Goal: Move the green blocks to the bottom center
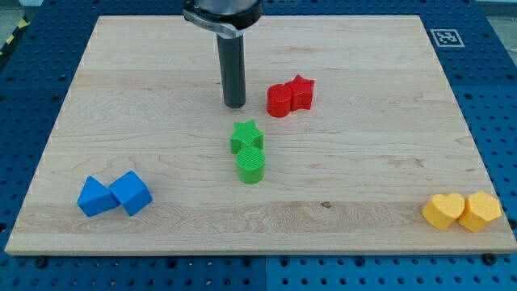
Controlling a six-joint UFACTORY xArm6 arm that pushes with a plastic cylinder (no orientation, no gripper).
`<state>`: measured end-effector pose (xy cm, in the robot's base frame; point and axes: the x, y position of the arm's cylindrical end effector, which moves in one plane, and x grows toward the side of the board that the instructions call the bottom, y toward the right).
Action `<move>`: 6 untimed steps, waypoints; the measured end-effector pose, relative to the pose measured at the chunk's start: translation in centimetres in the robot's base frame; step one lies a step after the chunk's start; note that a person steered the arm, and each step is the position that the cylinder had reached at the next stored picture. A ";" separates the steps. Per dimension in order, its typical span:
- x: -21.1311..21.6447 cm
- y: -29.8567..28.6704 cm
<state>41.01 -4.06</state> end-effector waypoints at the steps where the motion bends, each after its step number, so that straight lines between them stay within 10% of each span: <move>1: 3.6 0.1; 6: 11.9 -0.1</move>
